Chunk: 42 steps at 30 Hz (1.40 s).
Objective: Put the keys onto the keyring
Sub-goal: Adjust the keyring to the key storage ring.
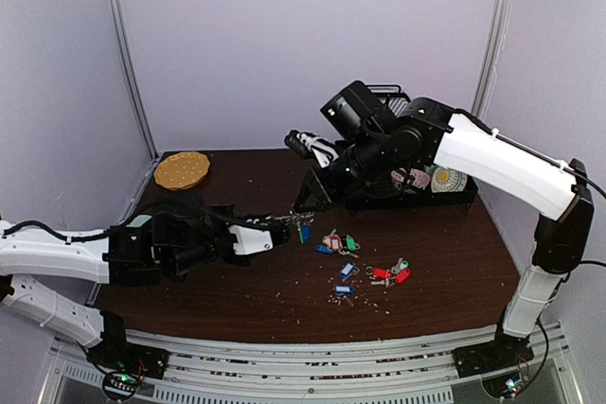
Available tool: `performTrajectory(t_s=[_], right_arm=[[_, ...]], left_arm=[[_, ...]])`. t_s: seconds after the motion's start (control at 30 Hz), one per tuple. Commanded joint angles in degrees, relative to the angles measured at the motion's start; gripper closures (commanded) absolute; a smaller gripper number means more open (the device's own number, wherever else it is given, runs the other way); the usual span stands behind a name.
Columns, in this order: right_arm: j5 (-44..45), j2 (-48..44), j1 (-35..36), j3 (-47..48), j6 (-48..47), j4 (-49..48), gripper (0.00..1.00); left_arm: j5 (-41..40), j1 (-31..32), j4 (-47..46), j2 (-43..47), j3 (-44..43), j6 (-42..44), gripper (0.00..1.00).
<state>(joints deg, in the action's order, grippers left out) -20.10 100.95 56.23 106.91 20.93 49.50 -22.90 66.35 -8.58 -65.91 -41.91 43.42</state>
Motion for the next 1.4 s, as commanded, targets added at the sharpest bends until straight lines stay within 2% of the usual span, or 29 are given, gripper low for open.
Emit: performTrajectory(t_s=[0.0,0.17,0.23,0.3,0.37,0.4,0.47,0.67,0.83,0.93,1.0,1.07,1.13,1.2,1.27,1.37], right_arm=[[-0.9,1.7,0.0,-0.5,0.8,8.0,1.00],[0.4,3.3,0.8,0.1,0.7,8.2,1.00],[-2.0,3.8,0.9,-0.2,0.7,7.4,1.00],[-4.2,3.8,0.9,-1.0,0.8,6.5,1.00],[-3.6,3.0,0.8,-2.6,1.5,5.1,1.00],[-3.3,2.6,0.8,-3.4,2.0,4.2,1.00],[-3.4,1.6,0.7,-4.7,3.2,2.1,1.00],[0.3,-0.1,-0.3,-6.2,5.3,-3.4,1.00],[1.6,0.3,-1.9,-6.0,8.5,-9.1,1.00],[0.0,1.1,-1.9,-6.0,11.1,-12.4,1.00],[-0.7,1.7,-1.9,-6.1,12.6,-13.3,1.00],[-0.9,1.9,-1.9,-6.3,13.6,-14.0,1.00],[-0.6,1.8,-1.8,-6.6,14.4,-15.3,1.00],[-0.2,1.5,-1.9,-6.9,15.2,-16.7,1.00],[-0.5,1.5,-1.8,-6.9,15.7,-17.6,1.00],[-1.4,1.5,-1.7,-7.0,16.4,-18.0,1.00]], left_arm=[[-7.5,0.0,-10.5,3.3,0.3,3.7,1.00],[-6.6,3.0,-13.3,3.5,0.8,5.4,1.00],[-5.7,3.1,-13.6,3.2,0.3,4.8,1.00],[-6.2,2.6,-14.1,2.9,0.7,3.5,1.00],[-5.3,1.0,-11.3,3.4,0.9,-2.0,1.00],[-3.5,-0.2,-8.8,4.0,0.8,-5.1,0.97],[-0.1,-2.7,-6.2,5.7,1.5,-10.5,0.83],[6.1,-3.8,-1.4,7.5,2.5,-18.4,0.50],[13.0,-3.9,1.7,11.3,5.2,-24.0,0.36],[13.2,-3.9,4.2,13.4,4.7,-29.8,0.37],[14.3,-3.9,3.7,15.3,5.3,-35.8,0.51],[19.0,-3.9,0.2,16.0,7.8,-41.3,0.64],[23.1,-3.8,-5.7,15.6,11.7,-45.8,0.67],[22.2,-3.8,-11.2,14.1,14.6,-49.5,0.72],[19.6,-3.8,-15.4,11.8,16.0,-51.1,0.72],[16.0,-3.8,-17.6,7.5,15.0,-51.0,0.58]])
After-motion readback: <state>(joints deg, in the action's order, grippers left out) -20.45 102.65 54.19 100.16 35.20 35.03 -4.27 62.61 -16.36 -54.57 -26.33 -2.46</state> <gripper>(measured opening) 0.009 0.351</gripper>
